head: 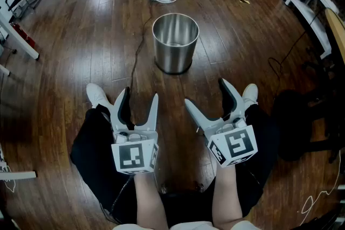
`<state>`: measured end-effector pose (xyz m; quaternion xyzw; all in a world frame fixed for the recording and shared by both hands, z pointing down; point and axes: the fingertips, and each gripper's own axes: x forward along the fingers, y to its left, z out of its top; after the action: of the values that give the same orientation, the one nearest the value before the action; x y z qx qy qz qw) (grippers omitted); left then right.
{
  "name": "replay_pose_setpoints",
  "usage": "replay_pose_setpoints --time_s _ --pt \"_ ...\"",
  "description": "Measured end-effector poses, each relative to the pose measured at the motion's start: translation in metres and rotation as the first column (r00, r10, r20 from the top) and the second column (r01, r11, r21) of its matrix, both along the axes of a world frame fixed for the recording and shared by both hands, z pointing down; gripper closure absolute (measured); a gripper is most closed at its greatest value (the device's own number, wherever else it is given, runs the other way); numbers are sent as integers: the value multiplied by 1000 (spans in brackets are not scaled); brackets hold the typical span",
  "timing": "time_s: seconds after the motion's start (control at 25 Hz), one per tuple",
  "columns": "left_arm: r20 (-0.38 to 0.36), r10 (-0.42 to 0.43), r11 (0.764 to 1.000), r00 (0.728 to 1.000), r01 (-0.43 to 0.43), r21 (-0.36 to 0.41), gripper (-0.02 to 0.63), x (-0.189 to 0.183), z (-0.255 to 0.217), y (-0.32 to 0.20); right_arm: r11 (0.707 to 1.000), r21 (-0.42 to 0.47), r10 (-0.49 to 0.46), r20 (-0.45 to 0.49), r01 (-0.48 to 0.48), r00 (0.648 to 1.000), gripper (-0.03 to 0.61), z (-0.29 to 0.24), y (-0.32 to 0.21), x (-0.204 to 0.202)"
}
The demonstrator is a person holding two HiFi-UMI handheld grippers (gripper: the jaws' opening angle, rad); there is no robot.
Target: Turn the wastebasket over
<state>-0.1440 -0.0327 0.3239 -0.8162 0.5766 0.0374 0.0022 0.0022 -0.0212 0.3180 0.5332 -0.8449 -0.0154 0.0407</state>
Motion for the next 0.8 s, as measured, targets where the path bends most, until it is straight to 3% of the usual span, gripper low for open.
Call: replay_pose_setpoints --time_s 0.16,0.36,0.64,0.72,0.8 --pt "29 -15 1000 999 15 13 301 -2 -8 -47 1000 0 -21 -2 21 1000 172 -7 -55 5" --pt "36 -45 998 998 43 43 305 -1 -24 -112 993 -62 -98 -4 98 995 172 -13 -134 8" --pt "56 -36 999 998 34 28 310 1 -40 -213 970 -122 -222 -95 210 970 173 -16 -237 -12" --pt "54 -42 999 998 40 34 311 2 -46 -237 954 -175 -268 -135 244 954 179 -6 -262 -20" --pt "49 -65 997 997 63 36 316 -3 -47 -258 916 -267 -351 -164 301 922 186 18 -282 -36"
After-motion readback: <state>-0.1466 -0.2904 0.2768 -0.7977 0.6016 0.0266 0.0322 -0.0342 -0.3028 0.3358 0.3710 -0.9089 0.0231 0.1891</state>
